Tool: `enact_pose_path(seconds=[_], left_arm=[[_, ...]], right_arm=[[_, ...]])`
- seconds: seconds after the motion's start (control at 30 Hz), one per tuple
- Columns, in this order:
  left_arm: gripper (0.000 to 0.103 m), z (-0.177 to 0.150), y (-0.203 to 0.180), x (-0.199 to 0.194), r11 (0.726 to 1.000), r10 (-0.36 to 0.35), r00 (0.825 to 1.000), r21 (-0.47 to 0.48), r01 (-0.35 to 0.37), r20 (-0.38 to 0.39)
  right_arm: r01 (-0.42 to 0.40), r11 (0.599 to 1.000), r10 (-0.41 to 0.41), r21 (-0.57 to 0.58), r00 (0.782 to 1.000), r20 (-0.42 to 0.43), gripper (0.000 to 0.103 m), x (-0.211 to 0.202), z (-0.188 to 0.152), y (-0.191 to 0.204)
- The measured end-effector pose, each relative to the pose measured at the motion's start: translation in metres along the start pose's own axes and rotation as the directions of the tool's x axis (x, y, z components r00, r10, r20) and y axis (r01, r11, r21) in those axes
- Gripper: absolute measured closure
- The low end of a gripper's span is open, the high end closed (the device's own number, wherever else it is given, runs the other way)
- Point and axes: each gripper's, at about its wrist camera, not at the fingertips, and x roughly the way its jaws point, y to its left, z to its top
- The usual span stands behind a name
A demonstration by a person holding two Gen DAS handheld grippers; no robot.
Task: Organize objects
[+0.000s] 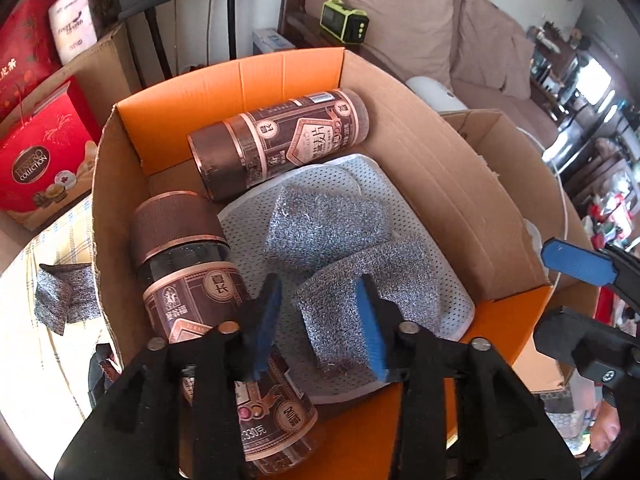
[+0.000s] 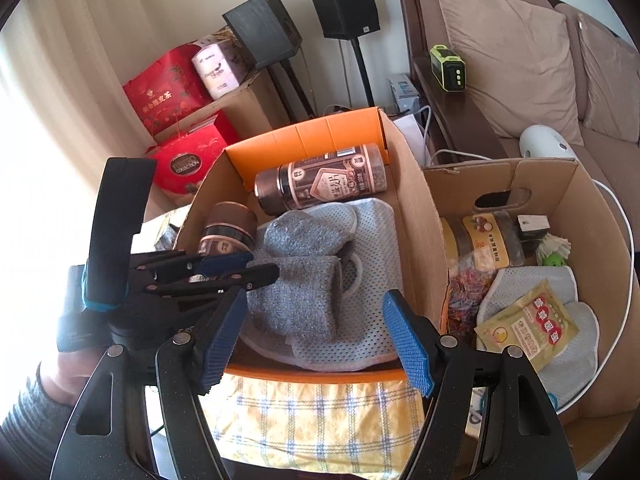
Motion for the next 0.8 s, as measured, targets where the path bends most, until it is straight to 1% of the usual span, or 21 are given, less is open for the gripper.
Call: enact_pose_path(seconds=[0.07,0.13,0.23,0.33,0.47,0.5,0.53,0.6,0.7,0.77,0.8], left_arm=[[0.056,-0.001,0.007,-0.011,0.999,-0.030,0.999,-0.020,0.031,0.026],[0.049,-0.001,0.017,-0.023,0.997,-0.059,0.997,-0.048,0.061,0.047],[0.049,-0.001,0.032,-0.043,0.993,-0.079,0.994,-0.083,0.085,0.080],[0.044,-0.005,0.049,-0.065,0.988,-0.095,0.989,-0.111,0.107,0.109],[0.042,-0.008,0.064,-0.081,0.988,-0.079,0.989,-0.120,0.094,0.123],[0.037,-0.009,0.067,-0.084,0.989,-0.072,0.990,-0.121,0.087,0.125],[0.032,-0.010,0.070,-0.087,0.989,-0.065,0.990,-0.124,0.081,0.127],[0.029,-0.014,0.078,-0.094,0.988,-0.060,0.989,-0.132,0.078,0.136],[0.028,-0.020,0.089,-0.099,0.986,-0.057,0.990,-0.145,0.076,0.130],[0.021,-0.025,0.096,-0.101,0.986,-0.054,0.991,-0.150,0.073,0.126],[0.015,-0.028,0.100,-0.102,0.985,-0.055,0.990,-0.154,0.075,0.129]], right_arm=[[0.001,1.000,-0.001,-0.002,1.000,0.004,0.030,0.001,0.000,0.002],[-0.001,1.000,0.001,-0.003,1.000,0.007,0.030,0.001,-0.001,0.004],[-0.012,1.000,0.012,0.009,1.000,0.002,0.030,0.005,0.004,0.004],[-0.040,0.998,0.041,0.043,0.999,-0.033,0.030,0.017,0.017,0.000],[-0.057,0.994,0.066,0.096,0.994,-0.093,0.033,0.042,0.036,-0.006],[-0.047,0.994,0.058,0.100,0.992,-0.112,0.038,0.049,0.040,-0.006],[-0.030,0.994,0.043,0.102,0.991,-0.127,0.039,0.056,0.042,-0.006],[-0.012,0.994,0.029,0.104,0.986,-0.165,0.040,0.072,0.046,-0.005],[-0.009,0.990,0.043,0.140,0.971,-0.236,0.040,0.097,0.048,-0.009],[-0.012,0.990,0.049,0.142,0.965,-0.259,0.040,0.107,0.050,-0.011],[-0.013,0.990,0.050,0.139,0.963,-0.264,0.040,0.111,0.052,-0.010]])
